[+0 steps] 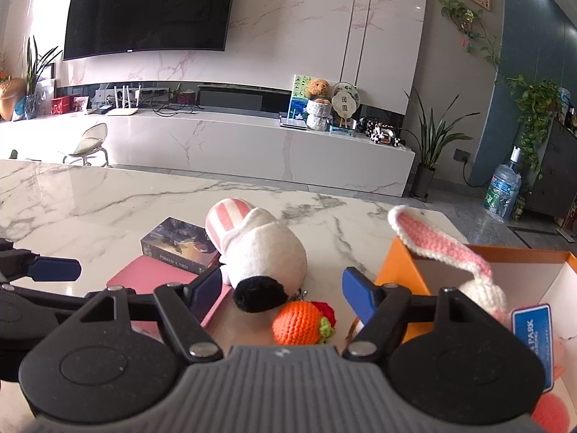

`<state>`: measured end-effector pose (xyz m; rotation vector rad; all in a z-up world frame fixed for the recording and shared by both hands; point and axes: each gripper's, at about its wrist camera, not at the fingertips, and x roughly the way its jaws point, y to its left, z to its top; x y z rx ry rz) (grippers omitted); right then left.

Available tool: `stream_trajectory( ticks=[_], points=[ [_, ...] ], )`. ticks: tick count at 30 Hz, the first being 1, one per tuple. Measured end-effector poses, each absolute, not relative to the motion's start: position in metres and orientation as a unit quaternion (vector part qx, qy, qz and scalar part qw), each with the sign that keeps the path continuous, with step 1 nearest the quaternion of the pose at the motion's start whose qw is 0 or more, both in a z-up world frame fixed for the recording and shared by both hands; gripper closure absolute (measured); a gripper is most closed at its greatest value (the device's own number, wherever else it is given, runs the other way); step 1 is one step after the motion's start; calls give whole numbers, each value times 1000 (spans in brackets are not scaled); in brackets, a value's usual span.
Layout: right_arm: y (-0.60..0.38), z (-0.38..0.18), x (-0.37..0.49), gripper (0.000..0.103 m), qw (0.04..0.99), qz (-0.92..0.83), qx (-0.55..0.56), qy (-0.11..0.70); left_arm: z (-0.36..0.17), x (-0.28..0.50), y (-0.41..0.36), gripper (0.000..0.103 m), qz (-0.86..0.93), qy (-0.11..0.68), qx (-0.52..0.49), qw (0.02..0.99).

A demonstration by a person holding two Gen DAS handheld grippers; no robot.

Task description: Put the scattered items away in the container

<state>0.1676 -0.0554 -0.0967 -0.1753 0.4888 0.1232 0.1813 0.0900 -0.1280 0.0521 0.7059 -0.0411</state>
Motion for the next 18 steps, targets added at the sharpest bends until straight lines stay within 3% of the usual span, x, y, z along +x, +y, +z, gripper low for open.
stream_trajectory(
  ticks=[10,12,14,15,18],
  points=[
    [-46,-123,194,54,955,78,-98,270,-137,186,91,36,-18,357,35,933],
    [-45,-124,194,71,954,82,-100,269,-137,186,90,36,-18,356,36,934],
    [-44,-125,194,78,954,86,-104,267,-137,185,89,36,-18,356,37,933],
    [-44,-125,193,87,954,88,-106,266,-137,185,89,36,-18,357,37,933],
    [-42,-124,189,95,953,96,-110,267,-135,182,85,36,-20,356,37,934]
  ],
)
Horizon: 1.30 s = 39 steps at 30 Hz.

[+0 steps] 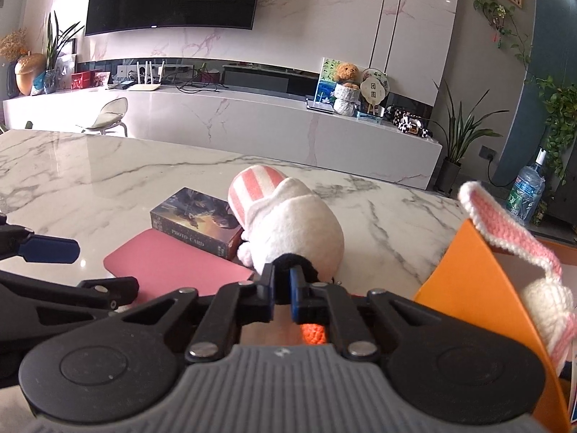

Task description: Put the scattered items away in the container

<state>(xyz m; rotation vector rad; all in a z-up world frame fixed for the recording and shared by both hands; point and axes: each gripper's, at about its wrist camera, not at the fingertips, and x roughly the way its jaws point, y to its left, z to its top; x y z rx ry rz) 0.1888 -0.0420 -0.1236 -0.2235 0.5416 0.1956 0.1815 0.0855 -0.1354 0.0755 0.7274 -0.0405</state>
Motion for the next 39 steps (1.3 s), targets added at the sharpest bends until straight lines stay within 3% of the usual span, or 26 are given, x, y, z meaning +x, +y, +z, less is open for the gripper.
stream_trajectory(
  ticks=[7,22,28,30,32,39],
  points=[
    [-38,-112,166,103,946,120,-111,280,-123,167,84,37,-19,352,33,935],
    [-43,-98,105,103,936,131,-125,301,-94,125,90,36,-26,347,8,937],
    [-61,-98,113,93,939,82,-185,278,-89,138,79,36,-61,343,-6,937],
    [-61,-103,118,77,935,76,-215,272,-90,146,75,36,-77,351,-14,933],
    [-59,-107,121,68,931,74,-238,267,-92,154,73,36,-89,356,-20,930],
    [-49,-123,138,64,915,72,-299,263,-100,183,68,36,-130,379,-53,915]
  ],
)
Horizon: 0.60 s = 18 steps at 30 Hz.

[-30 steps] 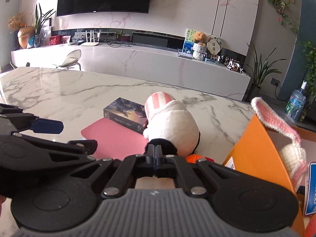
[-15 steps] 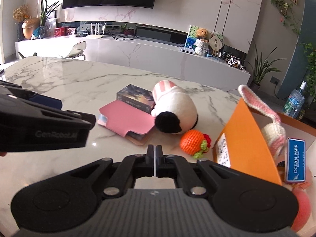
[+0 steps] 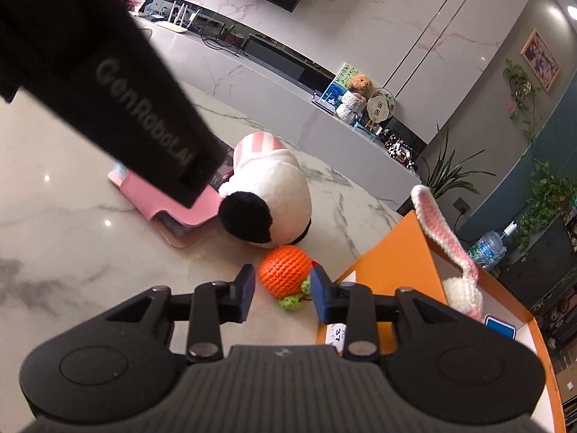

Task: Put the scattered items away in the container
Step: 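Close the left tool on the black tail of the white plush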

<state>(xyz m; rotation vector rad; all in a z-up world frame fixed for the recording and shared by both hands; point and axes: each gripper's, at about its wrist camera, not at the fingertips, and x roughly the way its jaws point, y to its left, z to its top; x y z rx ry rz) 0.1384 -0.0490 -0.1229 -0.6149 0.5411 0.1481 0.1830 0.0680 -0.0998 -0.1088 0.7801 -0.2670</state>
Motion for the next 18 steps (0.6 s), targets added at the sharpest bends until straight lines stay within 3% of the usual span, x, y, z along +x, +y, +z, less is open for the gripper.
stream_trajectory(
  ticks=[5,12,18],
  points=[
    [-47,-133,150,62,907,66,-319,266,-104,202,57,38,-159,388,-52,906],
    [-47,-140,160,51,905,63,-336,252,-118,224,39,60,-180,411,-39,893],
    [-51,-140,169,50,909,65,-328,250,-123,223,26,82,-185,402,14,897]
  ],
)
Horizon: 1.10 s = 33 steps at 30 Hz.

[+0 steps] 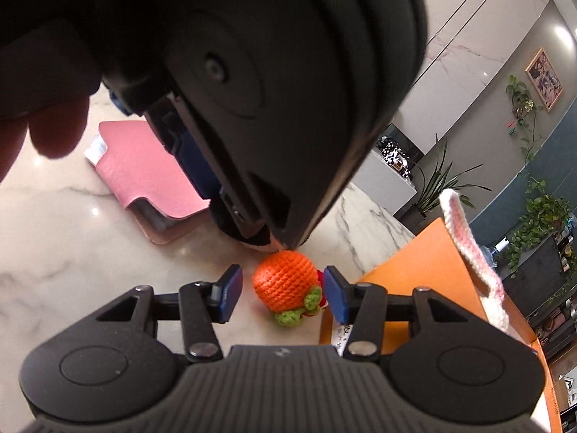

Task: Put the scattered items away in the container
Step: 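Close the left tool on the black tail of the white plush, then close the right tool on the orange crochet ball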

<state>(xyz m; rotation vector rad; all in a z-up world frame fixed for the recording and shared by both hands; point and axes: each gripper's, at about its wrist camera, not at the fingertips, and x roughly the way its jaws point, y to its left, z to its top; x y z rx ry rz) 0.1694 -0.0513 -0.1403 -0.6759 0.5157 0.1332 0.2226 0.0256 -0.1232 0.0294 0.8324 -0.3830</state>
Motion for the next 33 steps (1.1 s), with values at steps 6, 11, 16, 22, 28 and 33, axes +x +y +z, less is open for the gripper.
stream_trajectory(
  ticks=[6,11,16,22,28,33],
  points=[
    [-57,-139,179,51,913,63,-313,252,-126,218,23,93,-184,396,31,899],
    [-60,-138,182,58,915,56,-311,252,-125,214,22,95,-180,389,41,902],
    [-64,-132,183,59,918,61,-300,254,-122,211,23,96,-178,385,42,905],
    [-68,-124,179,59,918,65,-294,258,-112,204,26,96,-173,375,40,910],
    [-73,-110,167,59,922,70,-277,259,-99,190,33,97,-168,366,38,915],
    [-77,-94,148,59,925,86,-254,270,-88,170,39,97,-162,360,37,918]
  ],
)
